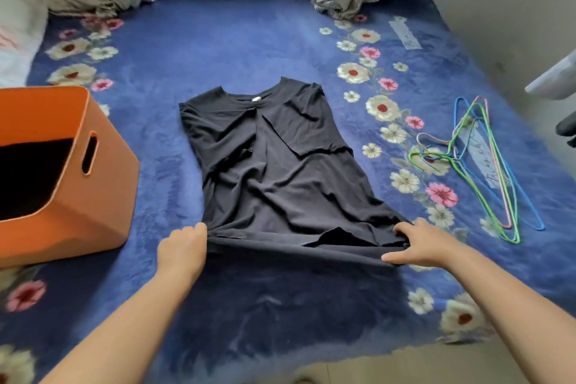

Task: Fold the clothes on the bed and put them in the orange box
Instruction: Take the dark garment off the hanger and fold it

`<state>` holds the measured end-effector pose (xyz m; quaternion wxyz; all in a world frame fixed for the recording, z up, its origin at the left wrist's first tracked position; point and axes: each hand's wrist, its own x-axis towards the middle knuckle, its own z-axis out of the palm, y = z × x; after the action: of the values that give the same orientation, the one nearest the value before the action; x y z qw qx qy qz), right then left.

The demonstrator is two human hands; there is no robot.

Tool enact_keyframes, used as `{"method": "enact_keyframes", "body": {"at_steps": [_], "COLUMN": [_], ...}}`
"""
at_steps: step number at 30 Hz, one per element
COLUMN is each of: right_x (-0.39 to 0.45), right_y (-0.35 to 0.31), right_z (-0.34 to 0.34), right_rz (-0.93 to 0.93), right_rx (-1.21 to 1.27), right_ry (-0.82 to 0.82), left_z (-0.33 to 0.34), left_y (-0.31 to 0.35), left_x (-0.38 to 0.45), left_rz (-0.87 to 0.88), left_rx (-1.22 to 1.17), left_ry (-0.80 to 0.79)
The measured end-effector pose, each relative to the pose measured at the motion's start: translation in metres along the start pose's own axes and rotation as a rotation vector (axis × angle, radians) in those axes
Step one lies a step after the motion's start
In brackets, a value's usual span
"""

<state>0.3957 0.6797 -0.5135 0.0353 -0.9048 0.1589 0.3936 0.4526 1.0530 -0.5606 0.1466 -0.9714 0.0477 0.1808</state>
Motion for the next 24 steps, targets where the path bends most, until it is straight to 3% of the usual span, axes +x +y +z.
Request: {"method": "enact_keyframes", "body": {"at_steps": [4,7,13,18,24], "right_x": [-0.01,-0.023,-0.053,-0.079,-0.075], "right_y": [-0.013,-0.006,0.019,0.034,0.037], "right_z": [-0.034,-0.046,-0.052,-0.062,-0.054], "right_rz": [0.079,0.131,0.12,0.09,0.076], "right_rx": [-0.045,-0.051,0.027,0.201,0.233], "right_ry": [0.233,0.316,0.417,0.54,0.542], "left_z": [-0.038,-0.065,-0.091,-0.097,-0.095], "left_y": [-0.033,-0.06,-0.083,-0.077,-0.07], "left_x": [-0.014,-0.035,-0.065,-0.088,-0.088], "left_rz": [0.055,0.231,0.218,0.404,0.332], "left_rx": [-0.096,-0.077,0.036,0.17,0.231], "left_ry": [0.025,0.026,0.096,-0.085,-0.186]}}
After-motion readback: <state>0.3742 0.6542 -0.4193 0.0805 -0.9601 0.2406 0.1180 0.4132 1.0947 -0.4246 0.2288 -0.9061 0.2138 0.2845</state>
